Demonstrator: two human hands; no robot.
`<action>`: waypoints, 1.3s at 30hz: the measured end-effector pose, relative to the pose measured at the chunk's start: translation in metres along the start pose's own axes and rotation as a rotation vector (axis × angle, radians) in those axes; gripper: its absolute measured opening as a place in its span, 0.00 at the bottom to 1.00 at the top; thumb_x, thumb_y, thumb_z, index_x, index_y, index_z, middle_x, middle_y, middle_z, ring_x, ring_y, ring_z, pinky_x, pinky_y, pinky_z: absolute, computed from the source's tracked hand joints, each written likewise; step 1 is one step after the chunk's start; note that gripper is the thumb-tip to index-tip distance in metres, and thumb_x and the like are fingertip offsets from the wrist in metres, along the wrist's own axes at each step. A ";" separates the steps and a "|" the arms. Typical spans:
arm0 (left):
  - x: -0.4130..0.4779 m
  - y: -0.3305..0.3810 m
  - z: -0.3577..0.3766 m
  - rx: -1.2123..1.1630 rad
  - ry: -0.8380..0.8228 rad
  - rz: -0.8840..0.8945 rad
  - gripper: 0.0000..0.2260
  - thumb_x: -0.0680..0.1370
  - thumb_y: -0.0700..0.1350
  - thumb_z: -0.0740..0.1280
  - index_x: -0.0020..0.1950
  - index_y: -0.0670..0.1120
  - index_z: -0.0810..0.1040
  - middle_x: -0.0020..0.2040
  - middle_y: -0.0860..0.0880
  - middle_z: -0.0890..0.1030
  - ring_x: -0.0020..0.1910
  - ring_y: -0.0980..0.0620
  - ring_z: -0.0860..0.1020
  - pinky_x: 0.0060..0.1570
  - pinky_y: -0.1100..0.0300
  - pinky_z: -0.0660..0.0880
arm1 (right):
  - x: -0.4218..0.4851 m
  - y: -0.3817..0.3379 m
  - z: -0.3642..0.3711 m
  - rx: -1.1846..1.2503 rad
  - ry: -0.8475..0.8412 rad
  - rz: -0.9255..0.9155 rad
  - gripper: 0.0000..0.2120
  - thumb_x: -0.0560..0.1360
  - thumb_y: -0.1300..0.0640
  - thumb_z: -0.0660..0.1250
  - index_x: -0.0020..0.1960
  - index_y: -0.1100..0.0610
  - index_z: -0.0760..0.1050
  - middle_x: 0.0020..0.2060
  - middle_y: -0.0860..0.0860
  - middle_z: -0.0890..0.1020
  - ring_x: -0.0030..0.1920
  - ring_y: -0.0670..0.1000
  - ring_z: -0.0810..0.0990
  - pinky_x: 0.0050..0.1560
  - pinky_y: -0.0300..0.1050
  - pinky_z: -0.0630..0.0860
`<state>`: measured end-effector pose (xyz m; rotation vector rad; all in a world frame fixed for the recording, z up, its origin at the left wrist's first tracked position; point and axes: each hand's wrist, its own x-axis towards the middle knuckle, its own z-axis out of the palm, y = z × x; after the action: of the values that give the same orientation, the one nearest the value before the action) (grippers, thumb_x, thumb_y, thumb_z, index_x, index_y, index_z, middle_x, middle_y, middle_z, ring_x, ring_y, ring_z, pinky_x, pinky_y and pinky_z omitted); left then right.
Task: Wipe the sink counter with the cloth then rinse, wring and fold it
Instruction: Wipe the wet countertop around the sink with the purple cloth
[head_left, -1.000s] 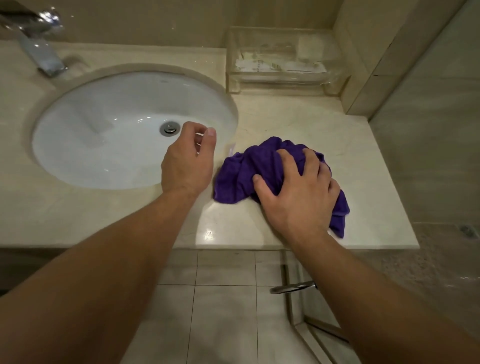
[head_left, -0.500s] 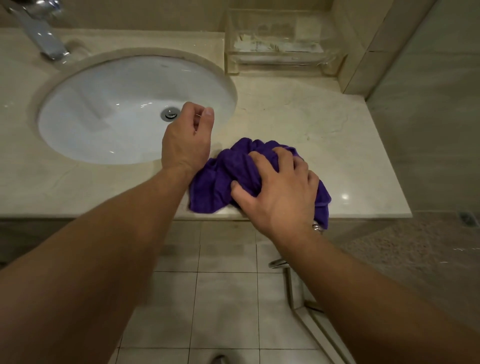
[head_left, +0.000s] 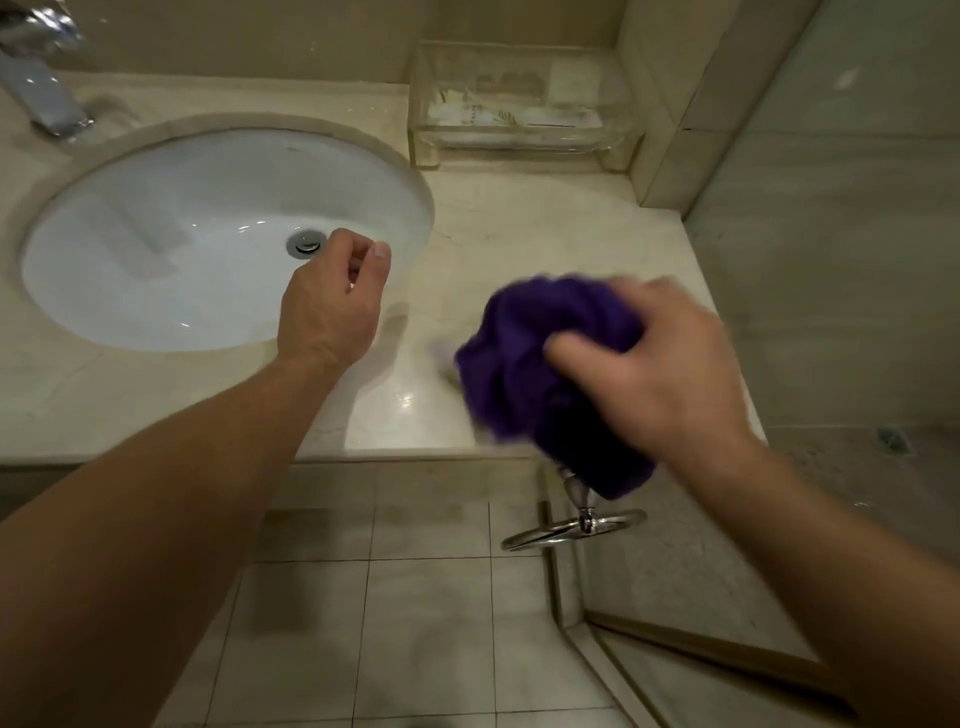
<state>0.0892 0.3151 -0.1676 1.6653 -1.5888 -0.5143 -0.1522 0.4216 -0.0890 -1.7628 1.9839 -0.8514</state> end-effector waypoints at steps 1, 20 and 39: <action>0.000 0.000 0.000 -0.009 0.000 -0.001 0.15 0.81 0.57 0.57 0.53 0.48 0.75 0.49 0.48 0.84 0.50 0.48 0.80 0.48 0.55 0.71 | 0.014 0.005 -0.010 0.082 0.127 0.038 0.17 0.64 0.37 0.69 0.48 0.46 0.81 0.37 0.43 0.81 0.42 0.48 0.81 0.45 0.47 0.78; 0.002 -0.003 0.006 0.038 0.002 0.054 0.14 0.82 0.56 0.60 0.56 0.47 0.77 0.48 0.49 0.83 0.49 0.48 0.79 0.49 0.56 0.70 | 0.086 0.090 0.024 -0.294 -0.041 0.104 0.37 0.72 0.23 0.50 0.73 0.40 0.71 0.72 0.50 0.74 0.71 0.57 0.71 0.71 0.59 0.68; 0.000 -0.001 0.001 0.076 -0.005 0.077 0.16 0.81 0.57 0.60 0.56 0.46 0.77 0.46 0.52 0.79 0.46 0.50 0.77 0.49 0.53 0.73 | 0.001 -0.015 0.107 -0.250 -0.110 -0.111 0.33 0.73 0.25 0.50 0.69 0.40 0.74 0.69 0.47 0.76 0.71 0.55 0.70 0.73 0.60 0.63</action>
<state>0.0885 0.3149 -0.1689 1.6518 -1.6876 -0.4237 -0.0743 0.3986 -0.1606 -2.0270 2.0070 -0.5434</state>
